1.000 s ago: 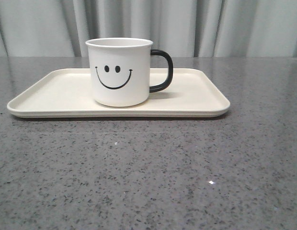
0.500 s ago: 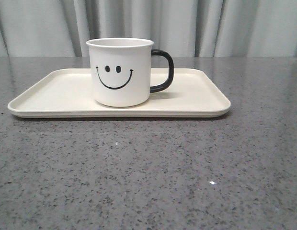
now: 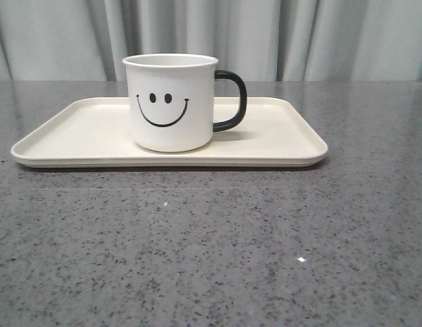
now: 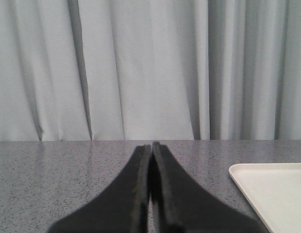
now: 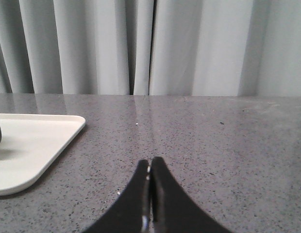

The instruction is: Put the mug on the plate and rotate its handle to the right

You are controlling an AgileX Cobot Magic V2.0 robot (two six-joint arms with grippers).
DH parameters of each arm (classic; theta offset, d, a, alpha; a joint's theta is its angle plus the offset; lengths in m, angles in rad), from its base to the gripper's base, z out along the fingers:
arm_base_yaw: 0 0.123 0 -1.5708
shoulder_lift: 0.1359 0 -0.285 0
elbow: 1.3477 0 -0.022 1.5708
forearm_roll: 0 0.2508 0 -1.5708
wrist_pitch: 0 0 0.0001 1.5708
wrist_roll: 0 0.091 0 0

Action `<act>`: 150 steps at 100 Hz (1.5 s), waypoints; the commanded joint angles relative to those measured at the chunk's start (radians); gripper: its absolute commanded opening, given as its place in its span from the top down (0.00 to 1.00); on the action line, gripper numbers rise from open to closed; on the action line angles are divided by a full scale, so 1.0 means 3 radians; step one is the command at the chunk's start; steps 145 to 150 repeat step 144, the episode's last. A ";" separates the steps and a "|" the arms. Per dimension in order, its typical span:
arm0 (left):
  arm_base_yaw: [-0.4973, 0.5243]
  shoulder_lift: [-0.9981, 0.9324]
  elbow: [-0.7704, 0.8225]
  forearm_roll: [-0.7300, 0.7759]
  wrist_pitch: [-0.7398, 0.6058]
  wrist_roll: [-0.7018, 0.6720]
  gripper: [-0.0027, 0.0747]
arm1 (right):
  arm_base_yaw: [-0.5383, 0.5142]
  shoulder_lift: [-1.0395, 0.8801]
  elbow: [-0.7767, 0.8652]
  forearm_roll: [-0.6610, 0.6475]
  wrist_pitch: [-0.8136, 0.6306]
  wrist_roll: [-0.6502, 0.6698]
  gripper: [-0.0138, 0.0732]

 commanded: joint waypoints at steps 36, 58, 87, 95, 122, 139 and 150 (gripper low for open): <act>-0.0007 -0.0098 0.0025 -0.0010 -0.0242 -0.0003 0.99 | 0.0017 -0.0067 -0.0002 0.0067 -0.0293 -0.0043 0.91; -0.0007 -0.0098 0.0025 -0.0010 -0.0242 -0.0003 0.99 | 0.0017 -0.0067 -0.0002 0.0067 -0.0293 -0.0043 0.91; -0.0007 -0.0098 0.0025 -0.0010 -0.0242 -0.0003 0.99 | 0.0017 -0.0067 -0.0002 0.0067 -0.0293 -0.0043 0.91; -0.0007 -0.0098 0.0025 -0.0010 -0.0242 -0.0003 0.99 | 0.0017 -0.0067 -0.0002 0.0067 -0.0293 -0.0043 0.91; -0.0007 -0.0098 0.0025 -0.0010 -0.0242 -0.0003 0.99 | 0.0017 -0.0067 -0.0002 0.0067 -0.0293 -0.0043 0.91; -0.0007 -0.0098 0.0025 -0.0010 -0.0242 -0.0003 0.99 | 0.0017 -0.0067 -0.0002 0.0067 -0.0293 -0.0043 0.91; -0.0007 -0.0098 0.0025 -0.0010 -0.0242 -0.0003 0.99 | 0.0017 -0.0067 -0.0002 0.0067 -0.0293 -0.0043 0.91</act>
